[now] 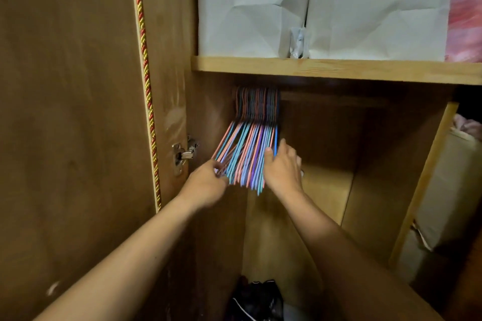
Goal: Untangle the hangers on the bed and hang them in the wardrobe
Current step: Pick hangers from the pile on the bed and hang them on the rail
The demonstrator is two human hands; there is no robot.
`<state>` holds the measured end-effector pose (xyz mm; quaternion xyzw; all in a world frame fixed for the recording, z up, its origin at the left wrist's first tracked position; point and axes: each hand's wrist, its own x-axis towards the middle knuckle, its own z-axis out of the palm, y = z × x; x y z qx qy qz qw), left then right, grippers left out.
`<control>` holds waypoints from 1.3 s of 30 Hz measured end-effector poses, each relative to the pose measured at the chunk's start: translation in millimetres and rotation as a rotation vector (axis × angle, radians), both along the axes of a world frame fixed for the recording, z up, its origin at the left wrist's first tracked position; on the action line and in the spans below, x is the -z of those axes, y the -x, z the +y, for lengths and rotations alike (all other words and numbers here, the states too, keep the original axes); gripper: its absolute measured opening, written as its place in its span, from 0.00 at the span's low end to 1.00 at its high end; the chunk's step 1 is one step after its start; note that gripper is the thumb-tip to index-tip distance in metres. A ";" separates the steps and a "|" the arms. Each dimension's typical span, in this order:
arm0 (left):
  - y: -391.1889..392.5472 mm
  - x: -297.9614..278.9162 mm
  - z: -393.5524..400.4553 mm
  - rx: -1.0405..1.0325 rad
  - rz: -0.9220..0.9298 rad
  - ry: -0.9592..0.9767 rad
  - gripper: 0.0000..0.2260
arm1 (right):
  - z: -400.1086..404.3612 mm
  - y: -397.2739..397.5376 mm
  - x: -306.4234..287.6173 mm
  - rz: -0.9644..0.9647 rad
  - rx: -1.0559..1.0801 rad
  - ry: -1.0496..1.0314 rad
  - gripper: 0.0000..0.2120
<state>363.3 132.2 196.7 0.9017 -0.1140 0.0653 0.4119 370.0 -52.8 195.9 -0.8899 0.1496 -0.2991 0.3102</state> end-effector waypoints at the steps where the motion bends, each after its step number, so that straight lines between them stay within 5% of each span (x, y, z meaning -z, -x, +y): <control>1: 6.5 3.3 2.0 -0.008 0.007 0.016 0.07 | 5.9 7.4 -1.2 -0.095 -0.002 0.069 0.26; 5: 44.2 22.8 20.3 -0.128 0.046 0.073 0.09 | 48.7 33.3 3.2 -0.346 -0.194 0.172 0.19; 8: 93.7 45.5 43.7 -0.254 0.078 0.136 0.08 | 89.4 66.2 20.9 -0.395 -0.407 0.066 0.15; 12: 195.6 96.3 84.8 -0.547 0.102 0.216 0.07 | 141.0 132.4 77.0 -0.185 -0.860 -0.113 0.15; 18: 405.3 172.1 131.8 -0.981 0.212 0.361 0.07 | 223.8 268.9 156.8 0.180 -1.310 -0.060 0.15; 25: 753.7 228.1 127.1 -1.643 0.125 0.719 0.10 | 331.6 545.7 214.4 0.486 -1.884 0.417 0.11; 34: 1050.3 309.0 45.9 -2.161 -0.033 1.037 0.10 | 362.8 871.1 293.1 0.714 -2.330 0.692 0.08; 39: 1118.8 336.5 46.1 -2.235 -0.005 1.120 0.10 | 366.6 942.9 350.0 0.896 -2.350 0.771 0.10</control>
